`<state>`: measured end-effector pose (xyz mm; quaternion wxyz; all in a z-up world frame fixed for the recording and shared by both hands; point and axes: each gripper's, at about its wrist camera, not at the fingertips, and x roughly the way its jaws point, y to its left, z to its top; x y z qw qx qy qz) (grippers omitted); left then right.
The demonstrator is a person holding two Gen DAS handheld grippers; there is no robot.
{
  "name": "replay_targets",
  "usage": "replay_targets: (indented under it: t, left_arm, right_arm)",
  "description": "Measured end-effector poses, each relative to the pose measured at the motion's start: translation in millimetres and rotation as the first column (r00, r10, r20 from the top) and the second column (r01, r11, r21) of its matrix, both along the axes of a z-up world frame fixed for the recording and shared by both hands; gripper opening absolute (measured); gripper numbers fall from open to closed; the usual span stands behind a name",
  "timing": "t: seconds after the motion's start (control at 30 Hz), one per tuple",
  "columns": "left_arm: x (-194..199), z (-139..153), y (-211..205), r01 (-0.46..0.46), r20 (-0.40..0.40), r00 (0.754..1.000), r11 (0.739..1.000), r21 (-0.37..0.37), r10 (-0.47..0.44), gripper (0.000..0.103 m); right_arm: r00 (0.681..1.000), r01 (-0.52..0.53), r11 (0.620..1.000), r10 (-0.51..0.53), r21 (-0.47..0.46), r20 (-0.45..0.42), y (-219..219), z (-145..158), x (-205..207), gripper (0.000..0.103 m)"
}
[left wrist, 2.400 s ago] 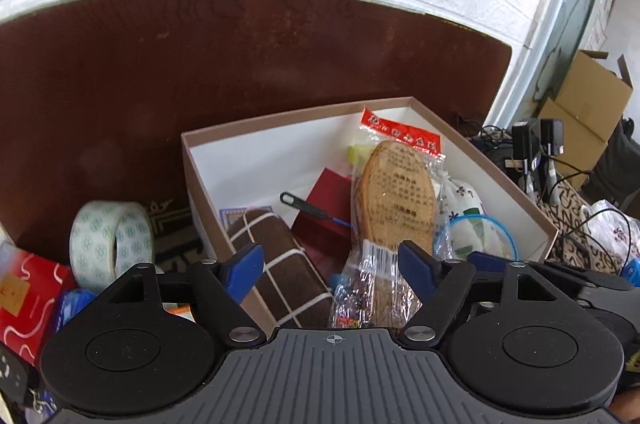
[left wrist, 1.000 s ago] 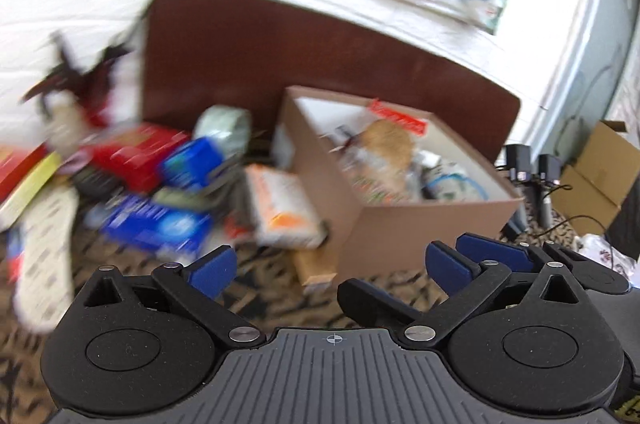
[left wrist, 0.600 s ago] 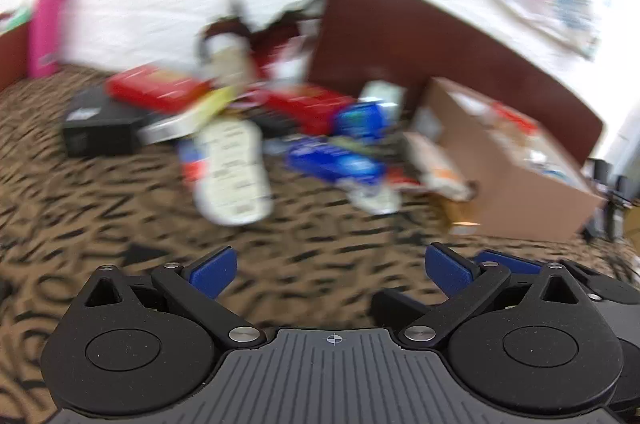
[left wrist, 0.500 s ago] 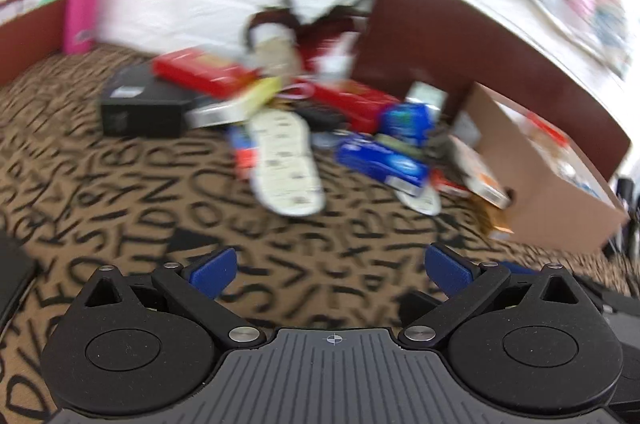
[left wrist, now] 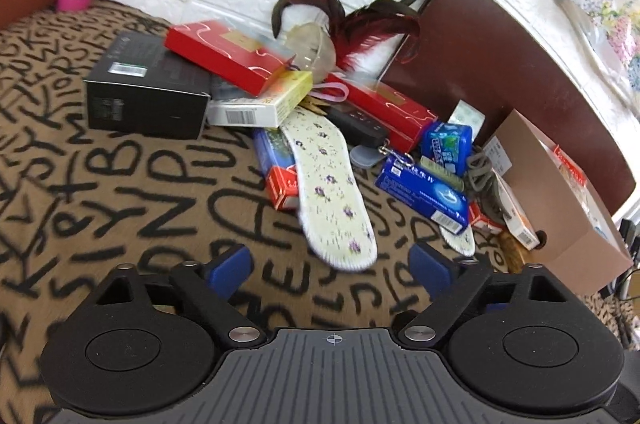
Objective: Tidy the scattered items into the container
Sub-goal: 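Move the left gripper back toward the white floral insole, then grasp the white floral insole by its heel with the left gripper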
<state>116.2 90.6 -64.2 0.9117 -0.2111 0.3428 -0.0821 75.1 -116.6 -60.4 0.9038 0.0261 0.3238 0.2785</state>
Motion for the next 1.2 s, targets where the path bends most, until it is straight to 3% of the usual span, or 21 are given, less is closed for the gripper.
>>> replay_targets:
  t: [0.17,0.3,0.4,0.5,0.6,0.63,0.8,0.93,1.1,1.13,1.17,1.2]
  left_arm:
    - [32.0,-13.1,9.9,0.024,-0.055,0.998,0.999,-0.047,-0.026,0.073]
    - [45.0,-16.9,11.4,0.049,-0.054,0.997,0.997,-0.057,-0.052,0.065]
    - [54.0,-19.3,8.2,0.077,-0.066,0.994,0.995,-0.066,-0.081,0.051]
    - [57.6,-20.5,5.6,0.072,-0.075,0.994,0.996,-0.059,-0.077,0.029]
    - [51.4,-16.1,5.2,0.086,-0.075,0.993,0.995,-0.053,-0.09,0.02]
    - [47.2,-13.7,4.3,0.094,-0.077,0.992,0.994,-0.057,-0.098,0.016]
    - [13.1,-3.4,-8.8,0.133,-0.075,0.988,0.989,-0.061,-0.138,0.016]
    - [-23.1,-8.6,-27.0,0.179,-0.105,0.977,0.981,-0.07,-0.186,0.016]
    - [-67.2,-25.5,-50.4,0.23,-0.147,0.959,0.969,-0.094,-0.242,0.016]
    - [-73.9,-24.5,-54.3,0.24,-0.137,0.959,0.968,-0.079,-0.249,0.017]
    - [-77.4,-23.0,-57.5,0.251,-0.131,0.957,0.966,-0.064,-0.258,0.034]
    - [-78.5,-21.6,-59.3,0.257,-0.127,0.957,0.965,-0.06,-0.262,0.038]
  right_arm:
    - [0.997,-0.041,0.995,0.047,0.088,-0.067,8.6,-12.4,28.9,0.081]
    - [0.99,-0.053,0.989,0.07,0.142,-0.123,14.8,-21.8,50.2,0.068]
    - [0.988,-0.065,0.987,0.084,0.145,-0.129,22.4,-24.9,60.4,0.056]
    - [0.987,-0.076,0.987,0.095,0.145,-0.132,29.2,-25.1,65.9,0.042]
    - [0.991,-0.062,0.992,0.074,0.109,-0.11,27.3,-24.0,62.7,0.024]
    - [0.99,-0.059,0.991,0.073,0.119,-0.117,22.9,-23.1,60.6,0.023]
    - [0.989,-0.062,0.987,0.081,0.145,-0.127,-1.3,-13.9,36.0,0.019]
    - [0.988,-0.082,0.991,0.095,0.106,-0.122,-19.2,-8.6,1.6,0.019]
    - [0.981,-0.077,0.996,0.084,0.049,-0.177,-47.5,-19.1,-44.4,0.019]
    - [0.981,-0.071,0.997,0.078,0.043,-0.179,-53.8,-21.8,-54.2,0.019]
    - [0.982,-0.065,0.997,0.073,0.048,-0.177,-59.9,-22.9,-62.3,0.019]
    - [0.982,-0.056,0.997,0.064,0.053,-0.18,-65.2,-22.8,-68.8,0.019]
